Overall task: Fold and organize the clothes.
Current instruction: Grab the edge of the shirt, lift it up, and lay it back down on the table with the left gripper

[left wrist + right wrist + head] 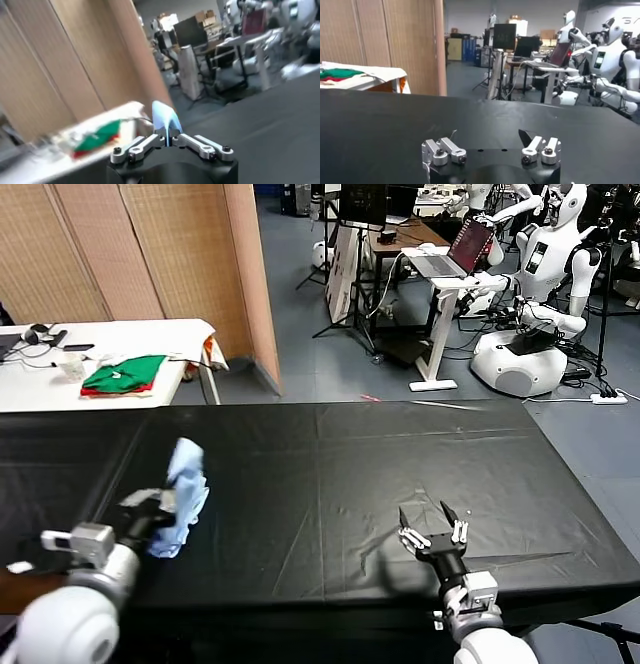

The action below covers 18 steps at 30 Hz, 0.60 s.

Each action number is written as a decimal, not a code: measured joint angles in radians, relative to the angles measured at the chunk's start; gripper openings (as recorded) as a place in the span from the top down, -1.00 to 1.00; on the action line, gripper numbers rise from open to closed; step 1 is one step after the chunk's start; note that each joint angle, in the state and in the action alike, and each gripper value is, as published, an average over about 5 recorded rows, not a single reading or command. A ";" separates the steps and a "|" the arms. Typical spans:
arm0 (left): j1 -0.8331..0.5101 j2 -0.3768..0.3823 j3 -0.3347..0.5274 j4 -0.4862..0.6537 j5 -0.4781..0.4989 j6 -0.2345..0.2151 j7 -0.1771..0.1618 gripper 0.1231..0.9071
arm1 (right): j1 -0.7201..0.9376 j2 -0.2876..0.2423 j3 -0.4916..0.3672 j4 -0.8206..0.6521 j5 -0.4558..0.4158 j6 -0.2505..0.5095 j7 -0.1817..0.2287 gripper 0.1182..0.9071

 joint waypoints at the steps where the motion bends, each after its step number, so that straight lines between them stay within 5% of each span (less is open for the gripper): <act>1: -0.015 -0.025 0.035 0.005 -0.012 0.001 -0.004 0.88 | 0.002 0.000 -0.001 0.000 0.000 -0.001 0.000 -1.00; 8: -0.089 -0.196 0.235 0.077 0.020 -0.014 0.007 0.88 | 0.022 -0.015 -0.019 -0.006 0.032 -0.016 -0.006 -1.00; 18: -0.149 -0.358 0.359 0.181 0.122 -0.041 0.013 0.88 | 0.034 -0.045 -0.051 0.013 0.192 -0.111 -0.003 -1.00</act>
